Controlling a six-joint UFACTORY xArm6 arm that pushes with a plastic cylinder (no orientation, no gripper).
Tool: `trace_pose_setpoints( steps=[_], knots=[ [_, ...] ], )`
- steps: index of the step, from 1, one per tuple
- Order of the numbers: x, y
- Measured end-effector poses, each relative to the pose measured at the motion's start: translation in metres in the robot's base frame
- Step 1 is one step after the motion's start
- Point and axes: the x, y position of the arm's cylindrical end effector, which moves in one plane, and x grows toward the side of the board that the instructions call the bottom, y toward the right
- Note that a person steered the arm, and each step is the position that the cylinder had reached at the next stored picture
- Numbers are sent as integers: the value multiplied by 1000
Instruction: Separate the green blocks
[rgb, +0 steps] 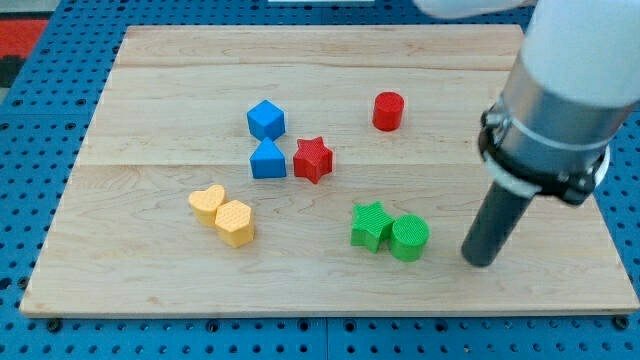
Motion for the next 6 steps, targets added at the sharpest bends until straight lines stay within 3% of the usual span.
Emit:
trace_pose_setpoints(
  steps=[1,2,5,6],
  knots=[
    [2,-60],
    [-23,-80],
    [-79,-52],
    [-47,-45]
  ],
)
